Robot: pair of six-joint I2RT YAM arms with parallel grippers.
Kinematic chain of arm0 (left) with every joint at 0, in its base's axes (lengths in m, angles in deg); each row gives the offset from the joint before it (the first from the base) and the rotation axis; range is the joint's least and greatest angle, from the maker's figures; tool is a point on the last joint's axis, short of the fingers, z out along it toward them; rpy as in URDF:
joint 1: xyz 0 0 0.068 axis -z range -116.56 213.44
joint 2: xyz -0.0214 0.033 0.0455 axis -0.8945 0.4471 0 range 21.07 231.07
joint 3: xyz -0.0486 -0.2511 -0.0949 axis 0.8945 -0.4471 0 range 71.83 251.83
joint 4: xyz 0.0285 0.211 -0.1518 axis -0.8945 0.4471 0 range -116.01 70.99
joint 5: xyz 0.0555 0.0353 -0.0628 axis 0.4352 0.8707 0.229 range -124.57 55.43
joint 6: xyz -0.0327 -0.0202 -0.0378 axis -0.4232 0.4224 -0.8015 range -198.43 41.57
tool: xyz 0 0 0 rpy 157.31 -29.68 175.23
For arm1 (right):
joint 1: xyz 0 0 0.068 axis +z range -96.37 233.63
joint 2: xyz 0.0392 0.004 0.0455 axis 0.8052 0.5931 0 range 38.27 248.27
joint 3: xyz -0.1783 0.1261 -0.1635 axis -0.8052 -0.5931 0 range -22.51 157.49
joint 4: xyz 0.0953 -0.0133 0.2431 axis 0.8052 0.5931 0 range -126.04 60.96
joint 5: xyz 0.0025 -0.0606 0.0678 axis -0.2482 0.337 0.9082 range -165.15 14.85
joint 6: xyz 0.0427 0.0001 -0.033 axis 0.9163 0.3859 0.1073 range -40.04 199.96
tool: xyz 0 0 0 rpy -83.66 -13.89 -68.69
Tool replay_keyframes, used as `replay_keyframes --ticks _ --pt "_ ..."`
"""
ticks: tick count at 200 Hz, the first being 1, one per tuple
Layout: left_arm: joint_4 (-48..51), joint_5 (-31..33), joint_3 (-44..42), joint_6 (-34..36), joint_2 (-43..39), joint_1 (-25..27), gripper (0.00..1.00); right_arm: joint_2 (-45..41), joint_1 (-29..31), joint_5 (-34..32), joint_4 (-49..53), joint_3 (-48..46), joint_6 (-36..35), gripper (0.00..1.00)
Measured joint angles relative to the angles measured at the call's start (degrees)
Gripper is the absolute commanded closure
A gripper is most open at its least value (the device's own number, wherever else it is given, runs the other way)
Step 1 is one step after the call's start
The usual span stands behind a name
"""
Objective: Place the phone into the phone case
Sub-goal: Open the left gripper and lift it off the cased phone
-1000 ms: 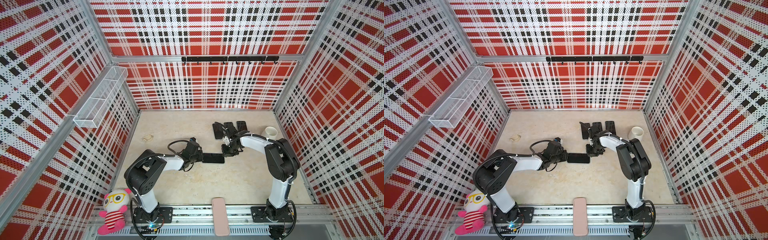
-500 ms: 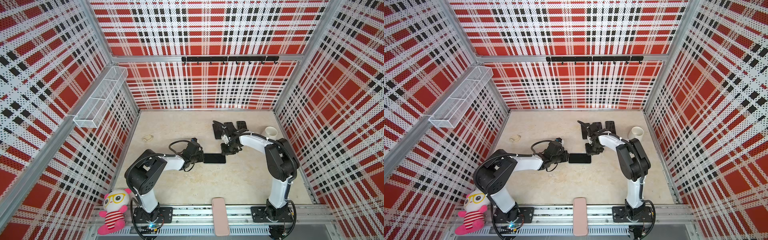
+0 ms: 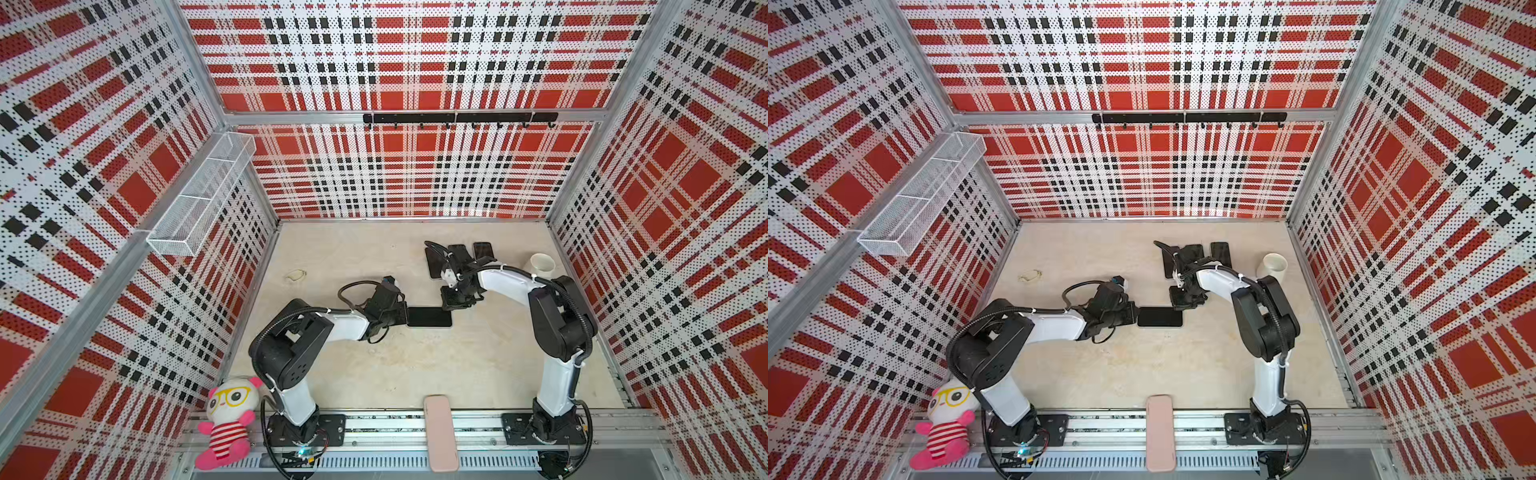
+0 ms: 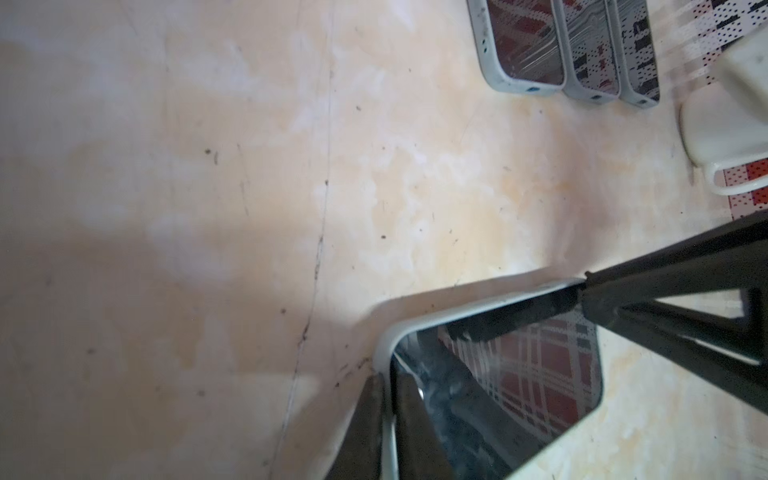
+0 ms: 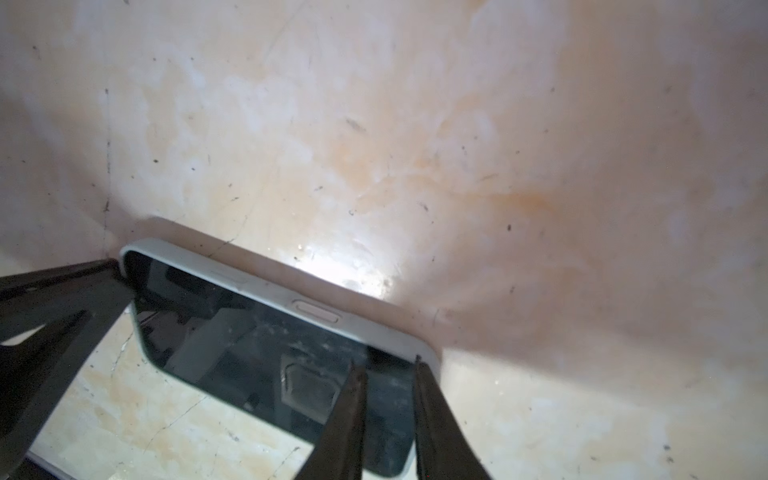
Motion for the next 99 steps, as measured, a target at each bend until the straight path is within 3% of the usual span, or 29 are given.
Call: replay_keyframes --ticks 69,87,99 --pt "10.75 5.07 0.09 1.84 -9.01 1.33 0.35 -0.85 -3.82 0.81 -5.09 -1.09 -0.15 0.87" --pt "12.04 6.38 -1.60 0.59 -14.01 2.93 0.34 -0.09 -3.72 1.29 -6.10 -1.40 -0.28 0.89" --pt "12.48 7.06 -3.45 -0.94 -17.22 3.96 0.38 -0.09 -3.72 1.68 -6.82 -2.01 -0.48 0.90"
